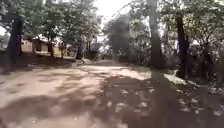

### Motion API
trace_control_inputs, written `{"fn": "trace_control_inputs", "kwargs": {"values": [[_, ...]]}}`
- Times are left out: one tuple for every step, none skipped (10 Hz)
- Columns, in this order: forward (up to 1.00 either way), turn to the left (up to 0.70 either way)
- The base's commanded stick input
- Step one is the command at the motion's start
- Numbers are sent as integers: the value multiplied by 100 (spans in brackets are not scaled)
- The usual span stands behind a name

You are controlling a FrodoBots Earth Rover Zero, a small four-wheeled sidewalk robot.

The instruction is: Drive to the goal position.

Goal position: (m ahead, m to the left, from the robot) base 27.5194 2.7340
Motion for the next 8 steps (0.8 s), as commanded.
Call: {"fn": "trace_control_inputs", "kwargs": {"values": [[100,0],[100,0],[100,0],[100,0],[100,0],[100,0],[100,0],[100,0]]}}
